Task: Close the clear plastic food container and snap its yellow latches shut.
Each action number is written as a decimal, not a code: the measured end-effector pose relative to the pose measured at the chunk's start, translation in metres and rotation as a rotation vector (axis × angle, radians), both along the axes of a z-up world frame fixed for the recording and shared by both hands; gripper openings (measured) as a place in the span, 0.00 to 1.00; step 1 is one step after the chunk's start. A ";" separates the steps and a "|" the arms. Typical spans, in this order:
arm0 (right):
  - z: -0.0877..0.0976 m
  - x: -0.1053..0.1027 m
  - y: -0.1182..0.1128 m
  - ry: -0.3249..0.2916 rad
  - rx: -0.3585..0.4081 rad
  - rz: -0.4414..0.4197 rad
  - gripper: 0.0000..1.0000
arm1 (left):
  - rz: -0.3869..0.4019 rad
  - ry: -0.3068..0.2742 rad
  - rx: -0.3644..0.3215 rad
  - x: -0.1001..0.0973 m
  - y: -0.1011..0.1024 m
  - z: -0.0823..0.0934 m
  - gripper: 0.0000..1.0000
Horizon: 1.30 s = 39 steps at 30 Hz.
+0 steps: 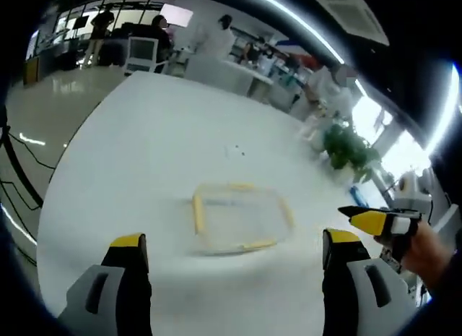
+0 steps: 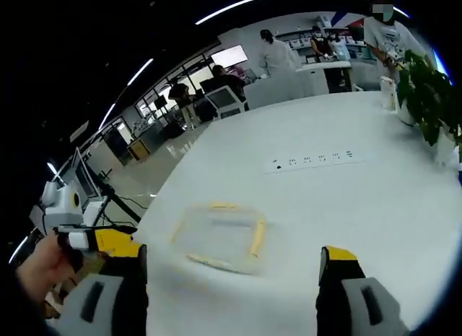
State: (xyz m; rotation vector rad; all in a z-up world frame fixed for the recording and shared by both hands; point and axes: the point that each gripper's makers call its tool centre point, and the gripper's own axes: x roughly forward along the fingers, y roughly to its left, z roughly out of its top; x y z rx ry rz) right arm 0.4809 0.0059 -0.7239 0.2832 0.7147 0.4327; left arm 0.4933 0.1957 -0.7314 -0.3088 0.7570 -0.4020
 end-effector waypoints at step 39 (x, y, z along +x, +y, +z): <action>-0.001 -0.260 -0.059 -0.126 -0.130 0.157 1.00 | -0.129 -0.048 0.195 -0.244 0.067 0.015 0.99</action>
